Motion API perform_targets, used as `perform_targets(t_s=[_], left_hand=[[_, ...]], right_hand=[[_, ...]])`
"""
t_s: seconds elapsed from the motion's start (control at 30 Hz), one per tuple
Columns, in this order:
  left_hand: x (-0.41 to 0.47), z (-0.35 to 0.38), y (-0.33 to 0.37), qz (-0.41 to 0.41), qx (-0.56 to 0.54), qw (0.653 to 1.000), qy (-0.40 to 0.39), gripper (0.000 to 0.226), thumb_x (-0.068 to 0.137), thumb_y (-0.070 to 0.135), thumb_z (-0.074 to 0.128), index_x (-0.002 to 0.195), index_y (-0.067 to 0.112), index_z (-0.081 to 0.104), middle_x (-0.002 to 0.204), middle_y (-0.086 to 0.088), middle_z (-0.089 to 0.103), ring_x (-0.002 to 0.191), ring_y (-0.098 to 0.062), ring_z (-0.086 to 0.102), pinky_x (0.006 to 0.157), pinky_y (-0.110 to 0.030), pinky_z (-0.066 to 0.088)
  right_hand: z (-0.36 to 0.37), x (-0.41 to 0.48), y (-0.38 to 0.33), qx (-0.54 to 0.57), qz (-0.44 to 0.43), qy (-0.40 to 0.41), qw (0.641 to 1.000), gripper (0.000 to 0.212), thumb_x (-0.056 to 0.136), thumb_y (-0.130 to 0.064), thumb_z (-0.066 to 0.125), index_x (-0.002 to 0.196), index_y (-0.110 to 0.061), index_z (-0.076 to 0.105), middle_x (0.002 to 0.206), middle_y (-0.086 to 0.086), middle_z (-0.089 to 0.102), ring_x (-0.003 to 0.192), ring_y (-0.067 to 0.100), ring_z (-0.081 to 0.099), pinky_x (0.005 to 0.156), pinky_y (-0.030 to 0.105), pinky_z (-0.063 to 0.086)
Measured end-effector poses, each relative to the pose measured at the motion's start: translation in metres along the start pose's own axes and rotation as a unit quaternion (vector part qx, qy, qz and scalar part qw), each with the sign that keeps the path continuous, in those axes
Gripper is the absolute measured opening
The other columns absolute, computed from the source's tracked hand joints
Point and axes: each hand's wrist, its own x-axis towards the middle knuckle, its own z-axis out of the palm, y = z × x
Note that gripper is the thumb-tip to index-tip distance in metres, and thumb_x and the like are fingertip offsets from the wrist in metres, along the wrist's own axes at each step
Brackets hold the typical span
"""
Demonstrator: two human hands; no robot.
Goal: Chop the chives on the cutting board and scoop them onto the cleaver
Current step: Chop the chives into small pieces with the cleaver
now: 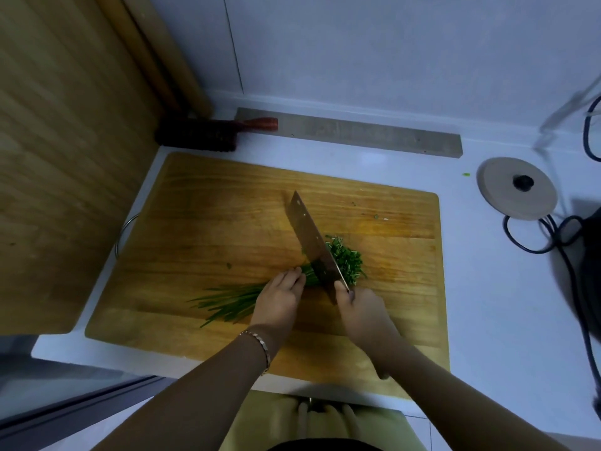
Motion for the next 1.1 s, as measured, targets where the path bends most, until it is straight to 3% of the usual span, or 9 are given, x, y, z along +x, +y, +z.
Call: perform_targets(t_s=[0.1, 0.3, 0.4, 0.5, 0.87, 1.1], left_hand=[[0.0, 0.0, -0.001, -0.021, -0.034, 0.999, 0.029, 0.063, 0.086, -0.016, 0.045, 0.142, 0.007, 0.028, 0.152, -0.009, 0.025, 0.139, -0.026, 0.021, 0.115, -0.033, 0.021], [0.002, 0.006, 0.0, -0.05, -0.056, 0.995, 0.06, 0.061, 0.08, -0.024, 0.047, 0.135, 0.001, 0.042, 0.141, -0.015, 0.044, 0.131, -0.033, 0.036, 0.109, -0.039, 0.033], [0.003, 0.008, 0.001, -0.052, -0.042, 0.994, 0.087, 0.058, 0.058, -0.028, 0.066, 0.111, -0.004, 0.064, 0.111, -0.022, 0.067, 0.105, -0.041, 0.06, 0.087, -0.047, 0.052], [0.005, 0.008, 0.0, -0.05, -0.037, 0.994, 0.088, 0.059, 0.038, -0.024, 0.079, 0.093, -0.003, 0.072, 0.089, -0.019, 0.074, 0.082, -0.037, 0.069, 0.065, -0.044, 0.06], [0.005, -0.003, -0.006, -0.056, -0.045, 0.996, 0.051, 0.042, 0.042, -0.016, 0.083, 0.078, 0.004, 0.075, 0.082, -0.014, 0.076, 0.075, -0.034, 0.07, 0.054, -0.039, 0.059], [0.004, 0.0, -0.008, -0.059, -0.073, 0.994, 0.055, 0.031, 0.054, -0.013, 0.081, 0.081, 0.0, 0.072, 0.088, -0.017, 0.071, 0.07, -0.034, 0.068, 0.054, -0.036, 0.058]], right_hand=[[-0.017, 0.001, 0.005, 0.083, 0.036, -0.018, 0.996, 0.044, 0.097, -0.04, 0.036, 0.084, -0.007, 0.061, 0.062, 0.001, 0.052, 0.052, 0.013, 0.049, 0.05, 0.024, 0.042], [-0.032, -0.016, 0.014, 0.062, 0.026, -0.01, 0.998, 0.043, 0.095, -0.043, 0.037, 0.068, -0.015, 0.055, 0.056, 0.001, 0.05, 0.05, 0.015, 0.05, 0.051, 0.03, 0.044], [-0.023, -0.026, 0.007, 0.012, -0.007, -0.034, 0.999, 0.043, 0.096, -0.04, 0.036, 0.067, -0.015, 0.053, 0.055, -0.001, 0.047, 0.048, 0.014, 0.046, 0.052, 0.029, 0.04], [-0.014, -0.03, 0.003, -0.009, -0.03, -0.031, 0.999, 0.043, 0.097, -0.037, 0.036, 0.062, -0.016, 0.048, 0.053, -0.002, 0.044, 0.046, 0.012, 0.041, 0.049, 0.025, 0.036], [-0.001, -0.03, 0.009, -0.049, 0.018, -0.027, 0.998, 0.045, 0.097, -0.036, 0.036, 0.058, -0.017, 0.046, 0.052, -0.003, 0.044, 0.045, 0.009, 0.041, 0.045, 0.02, 0.032], [0.015, -0.012, 0.005, -0.067, -0.032, 0.001, 0.997, 0.044, 0.097, -0.038, 0.037, 0.057, -0.019, 0.041, 0.051, -0.003, 0.042, 0.044, 0.011, 0.038, 0.045, 0.023, 0.028]])
